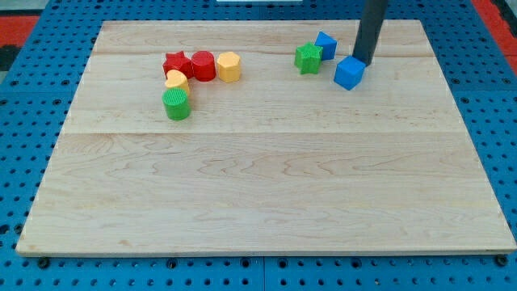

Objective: Move the blue cube horizontally to the green circle

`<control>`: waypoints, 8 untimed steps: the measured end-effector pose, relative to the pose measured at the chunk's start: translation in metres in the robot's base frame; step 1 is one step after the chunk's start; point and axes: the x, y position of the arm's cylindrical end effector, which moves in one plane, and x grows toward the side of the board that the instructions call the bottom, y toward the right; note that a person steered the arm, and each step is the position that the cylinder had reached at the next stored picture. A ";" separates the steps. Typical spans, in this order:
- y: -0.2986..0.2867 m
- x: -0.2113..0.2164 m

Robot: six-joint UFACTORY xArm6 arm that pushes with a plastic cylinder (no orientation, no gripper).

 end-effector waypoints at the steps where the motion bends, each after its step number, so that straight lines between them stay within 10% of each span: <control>1: 0.030 0.020; 4: 0.008 0.009; 8: -0.166 0.073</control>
